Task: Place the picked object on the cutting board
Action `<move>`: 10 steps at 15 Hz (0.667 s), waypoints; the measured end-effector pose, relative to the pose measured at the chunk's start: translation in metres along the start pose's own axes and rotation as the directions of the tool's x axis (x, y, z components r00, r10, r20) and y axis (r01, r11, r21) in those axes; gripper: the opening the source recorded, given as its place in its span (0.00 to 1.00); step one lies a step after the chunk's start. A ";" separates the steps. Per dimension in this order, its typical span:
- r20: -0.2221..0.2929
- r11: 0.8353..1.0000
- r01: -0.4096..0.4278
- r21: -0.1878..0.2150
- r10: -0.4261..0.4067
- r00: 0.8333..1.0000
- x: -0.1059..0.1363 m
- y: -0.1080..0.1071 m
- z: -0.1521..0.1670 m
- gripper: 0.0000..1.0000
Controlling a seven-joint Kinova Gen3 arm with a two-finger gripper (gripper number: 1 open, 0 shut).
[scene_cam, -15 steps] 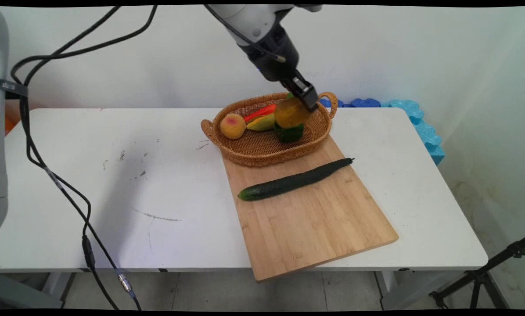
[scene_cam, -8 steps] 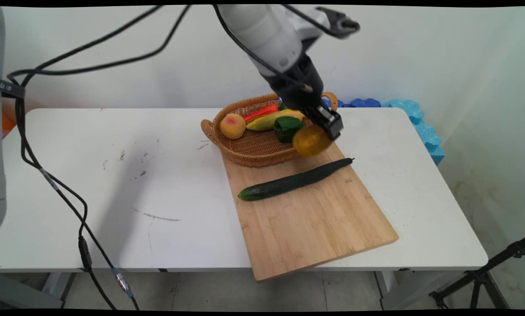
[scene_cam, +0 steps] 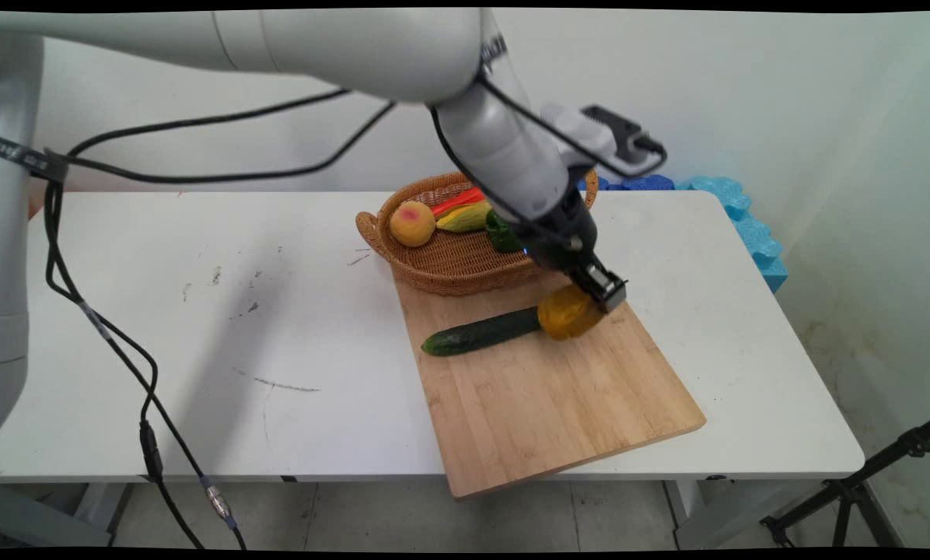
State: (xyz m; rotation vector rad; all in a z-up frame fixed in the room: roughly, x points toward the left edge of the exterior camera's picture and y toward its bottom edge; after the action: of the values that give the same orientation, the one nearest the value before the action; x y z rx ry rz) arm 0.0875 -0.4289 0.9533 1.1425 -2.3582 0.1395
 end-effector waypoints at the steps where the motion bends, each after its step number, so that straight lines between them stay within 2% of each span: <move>1: 0.005 1.000 -0.001 0.000 0.001 1.000 -0.003 0.002 0.010 0.00; 6: 0.017 1.000 -0.011 0.001 0.011 1.000 -0.014 0.007 0.053 0.00; 10: 0.018 1.000 -0.019 0.006 0.019 1.000 -0.018 0.006 0.074 0.00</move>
State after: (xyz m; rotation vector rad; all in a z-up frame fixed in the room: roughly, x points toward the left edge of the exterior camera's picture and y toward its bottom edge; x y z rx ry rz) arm 0.0629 -0.4345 0.8816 1.1292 -2.3864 0.1437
